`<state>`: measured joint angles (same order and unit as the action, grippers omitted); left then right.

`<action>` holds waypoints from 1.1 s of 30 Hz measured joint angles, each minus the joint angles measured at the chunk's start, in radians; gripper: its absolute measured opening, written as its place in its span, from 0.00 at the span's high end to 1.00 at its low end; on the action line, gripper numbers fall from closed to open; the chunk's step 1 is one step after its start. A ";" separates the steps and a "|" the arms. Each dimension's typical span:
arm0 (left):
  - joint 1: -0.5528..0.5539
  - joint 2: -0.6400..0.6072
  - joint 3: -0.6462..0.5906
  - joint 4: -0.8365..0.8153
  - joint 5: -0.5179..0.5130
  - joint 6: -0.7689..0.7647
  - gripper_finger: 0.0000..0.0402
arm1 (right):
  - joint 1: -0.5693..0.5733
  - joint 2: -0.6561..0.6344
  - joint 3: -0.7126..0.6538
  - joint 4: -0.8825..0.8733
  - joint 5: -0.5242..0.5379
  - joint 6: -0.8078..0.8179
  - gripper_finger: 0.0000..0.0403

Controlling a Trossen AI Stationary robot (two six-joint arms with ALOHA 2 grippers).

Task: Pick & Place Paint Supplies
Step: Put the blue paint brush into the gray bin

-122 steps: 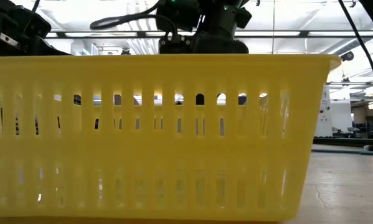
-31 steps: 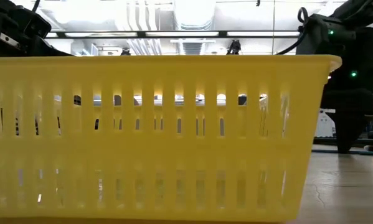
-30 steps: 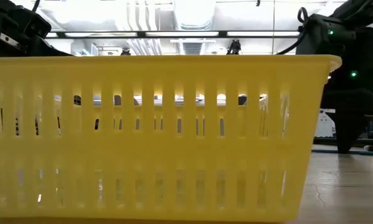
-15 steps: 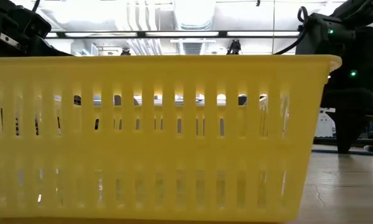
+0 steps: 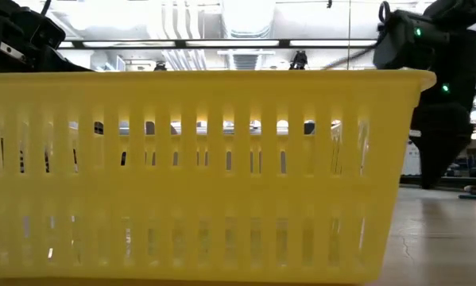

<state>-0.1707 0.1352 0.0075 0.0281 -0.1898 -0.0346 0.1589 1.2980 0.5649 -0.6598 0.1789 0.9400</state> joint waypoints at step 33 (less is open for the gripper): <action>0.000 0.000 0.000 0.000 0.000 0.000 1.00 | 0.000 0.054 0.448 0.067 0.005 -0.619 0.96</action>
<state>-0.1707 0.1352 0.0078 0.0284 -0.1898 -0.0349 0.1593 1.3518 1.0128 -0.5926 0.1839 0.3206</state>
